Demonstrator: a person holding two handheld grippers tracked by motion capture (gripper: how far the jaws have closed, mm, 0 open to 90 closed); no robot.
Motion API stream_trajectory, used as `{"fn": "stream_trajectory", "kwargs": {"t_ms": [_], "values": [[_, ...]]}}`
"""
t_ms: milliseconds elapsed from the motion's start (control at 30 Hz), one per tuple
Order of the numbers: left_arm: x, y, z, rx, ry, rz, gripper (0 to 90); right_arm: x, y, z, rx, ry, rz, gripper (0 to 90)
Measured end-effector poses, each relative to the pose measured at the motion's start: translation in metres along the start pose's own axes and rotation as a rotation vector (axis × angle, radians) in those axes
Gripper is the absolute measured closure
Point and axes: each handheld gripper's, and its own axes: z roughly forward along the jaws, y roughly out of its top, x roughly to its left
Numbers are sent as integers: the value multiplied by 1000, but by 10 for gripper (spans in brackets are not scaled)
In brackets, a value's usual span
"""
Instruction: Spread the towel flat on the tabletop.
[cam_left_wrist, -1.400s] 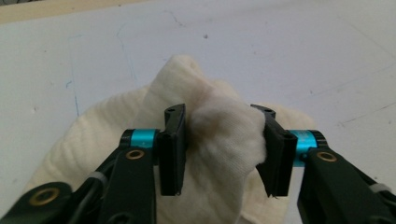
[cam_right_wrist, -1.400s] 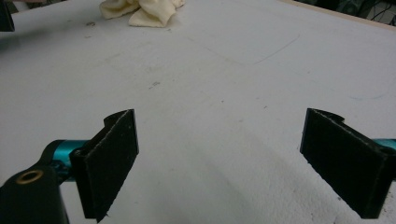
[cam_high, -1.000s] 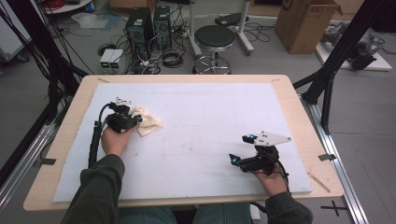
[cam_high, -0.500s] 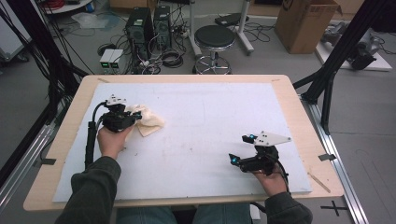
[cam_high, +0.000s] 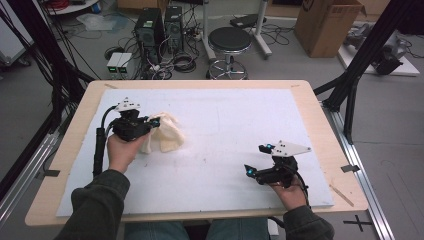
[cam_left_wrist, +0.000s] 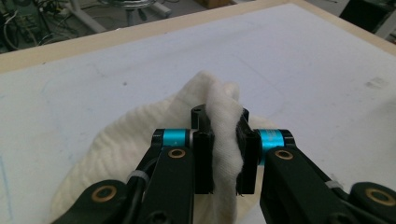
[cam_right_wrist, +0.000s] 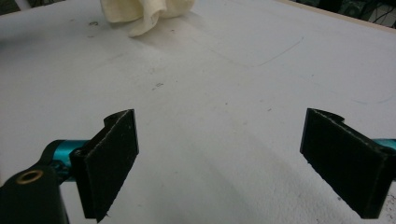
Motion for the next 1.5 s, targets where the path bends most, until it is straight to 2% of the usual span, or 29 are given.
{"fn": "stream_trajectory", "kwargs": {"t_ms": [167,400,433,467,567,667,733,767,867,933,1033,1067,1100,1133,1200,1267,1333,1433,1500], "values": [[-24,12,-1,-17,-81,27,808,0,0,-1,-5,1,2,108],[-65,24,5,-11,-209,81,808,0,1,-3,-13,2,4,108],[-75,26,7,-1,-238,97,808,0,1,-3,-17,0,3,108],[-75,26,7,-1,-238,97,808,0,1,-3,-17,0,3,108],[-93,29,15,22,-304,122,807,0,1,-4,-18,-1,1,108],[-104,27,27,36,-343,133,806,0,1,-4,-19,1,0,108],[-110,25,36,53,-363,156,804,0,0,-5,-17,2,7,108],[-113,23,44,69,-365,175,804,0,0,-5,-17,2,7,108],[-116,17,63,102,-376,197,801,-1,0,-5,-19,-1,-2,108],[-115,13,77,110,-385,184,798,-1,0,-5,-13,0,4,108],[-107,9,96,129,-374,164,793,-2,-1,-4,-10,0,-1,108],[-100,6,106,146,-345,169,787,-2,-1,-4,-7,4,-6,108],[-100,6,106,146,-345,169,783,-2,-1,-4,-7,4,-6,108],[-97,4,110,158,-327,167,783,-2,-1,-3,-6,5,-6,108],[-87,-1,122,198,-262,178,737,-2,-1,-2,-3,7,-5,108],[-84,-3,125,217,-247,176,689,-2,-1,-1,0,8,-10,109],[-79,-4,128,226,-239,152,674,-2,0,0,3,12,-13,111],[-78,-2,124,209,-235,152,550,0,0,0,0,22,-17,111],[-79,2,119,192,-236,159,529,1,1,0,0,24,-15,112]]}}
